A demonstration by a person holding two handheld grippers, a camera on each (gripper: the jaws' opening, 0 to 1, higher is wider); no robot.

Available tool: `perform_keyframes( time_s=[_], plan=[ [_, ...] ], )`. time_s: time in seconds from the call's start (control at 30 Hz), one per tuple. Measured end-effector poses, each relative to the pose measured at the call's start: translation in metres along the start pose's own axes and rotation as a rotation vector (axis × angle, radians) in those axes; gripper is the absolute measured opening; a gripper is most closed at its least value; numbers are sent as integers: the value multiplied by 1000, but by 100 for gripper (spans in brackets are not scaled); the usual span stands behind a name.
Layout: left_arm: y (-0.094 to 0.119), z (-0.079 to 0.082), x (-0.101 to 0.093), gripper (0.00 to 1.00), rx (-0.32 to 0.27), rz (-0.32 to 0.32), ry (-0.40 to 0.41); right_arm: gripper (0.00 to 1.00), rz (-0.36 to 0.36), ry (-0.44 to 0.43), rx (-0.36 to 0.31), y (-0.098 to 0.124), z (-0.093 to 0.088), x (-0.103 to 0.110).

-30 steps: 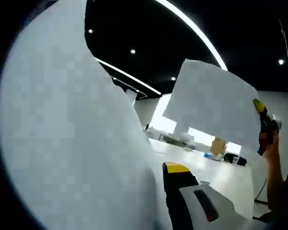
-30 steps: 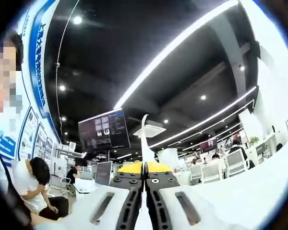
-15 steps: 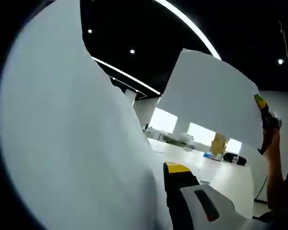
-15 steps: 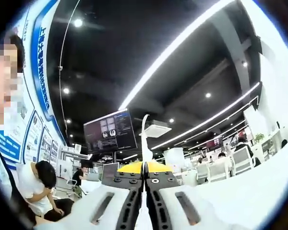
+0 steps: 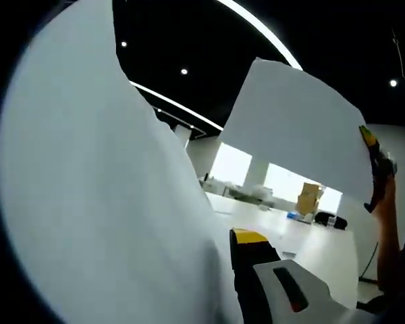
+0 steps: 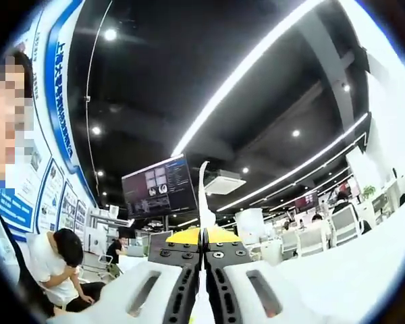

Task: Organize the stack of printing papers by aligning and flattening the scattered papers on the table

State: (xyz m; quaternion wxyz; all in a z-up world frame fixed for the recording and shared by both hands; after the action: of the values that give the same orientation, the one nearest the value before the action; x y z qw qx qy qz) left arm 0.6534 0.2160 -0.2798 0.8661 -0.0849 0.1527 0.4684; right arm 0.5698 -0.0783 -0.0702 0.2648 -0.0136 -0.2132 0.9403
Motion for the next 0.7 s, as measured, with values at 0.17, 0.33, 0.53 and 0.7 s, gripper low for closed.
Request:
perform_keyframes(
  time_s=[0.17,0.33,0.53,0.7],
  plan=[
    [0,0,1,17,0,0,1,0,8,-2,4,-3,-2,3],
    [0,0,1,17,1,-1,-1,0,13,-4,5,-6,-3,3],
    [0,0,1,17,1,-1,0,0,20,-6,4,-9,-3,6],
    [0,0,0,17,2,-1,-2,0,29,-5,6,-12,-4,11]
  ],
)
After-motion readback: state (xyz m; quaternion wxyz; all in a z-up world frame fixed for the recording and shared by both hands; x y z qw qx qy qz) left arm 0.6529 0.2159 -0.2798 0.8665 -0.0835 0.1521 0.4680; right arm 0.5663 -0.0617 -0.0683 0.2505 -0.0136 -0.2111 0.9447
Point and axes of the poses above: the point that each gripper's makers call its tool centre point, and the gripper's own axes: y roughly backward along the fingers, x roughly to its left, z roughly out of its top, the point moved 6 cm from there along y, roughly backward along the fingers, and after that the axes turned 8 degrees about x, right-handed, at the moved point
